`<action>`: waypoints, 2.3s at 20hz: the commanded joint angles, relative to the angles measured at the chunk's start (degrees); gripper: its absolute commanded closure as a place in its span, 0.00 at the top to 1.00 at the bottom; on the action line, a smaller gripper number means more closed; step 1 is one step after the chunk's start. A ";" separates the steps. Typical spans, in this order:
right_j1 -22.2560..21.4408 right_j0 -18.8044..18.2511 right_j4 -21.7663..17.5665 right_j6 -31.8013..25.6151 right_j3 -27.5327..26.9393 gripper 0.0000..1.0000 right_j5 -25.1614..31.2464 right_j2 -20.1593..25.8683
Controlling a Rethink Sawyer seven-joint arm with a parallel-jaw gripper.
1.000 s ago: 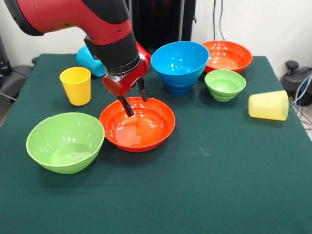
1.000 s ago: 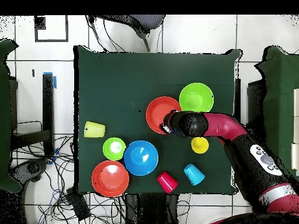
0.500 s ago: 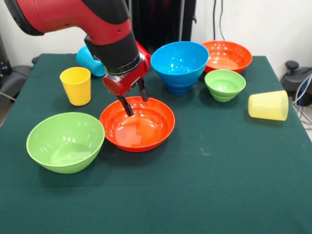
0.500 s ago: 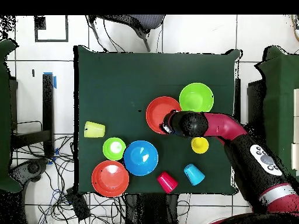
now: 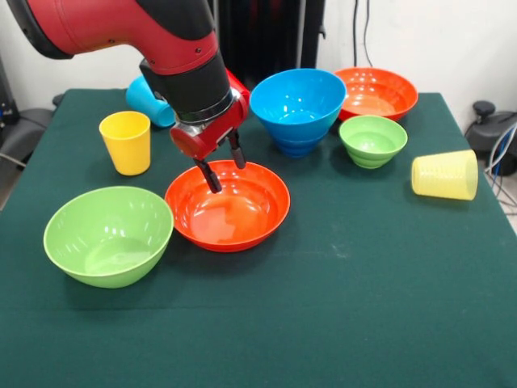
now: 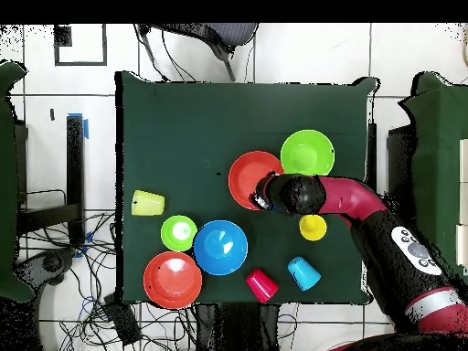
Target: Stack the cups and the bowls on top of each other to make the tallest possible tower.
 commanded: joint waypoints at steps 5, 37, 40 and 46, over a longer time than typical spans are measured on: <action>0.95 1.04 1.00 2.01 0.24 1.00 0.73 1.55; 1.11 0.36 0.19 2.21 1.42 1.00 -1.31 1.64; 1.36 0.56 0.56 2.93 1.37 1.00 -1.65 1.73; 3.03 -1.41 6.23 4.25 3.62 1.00 0.39 4.90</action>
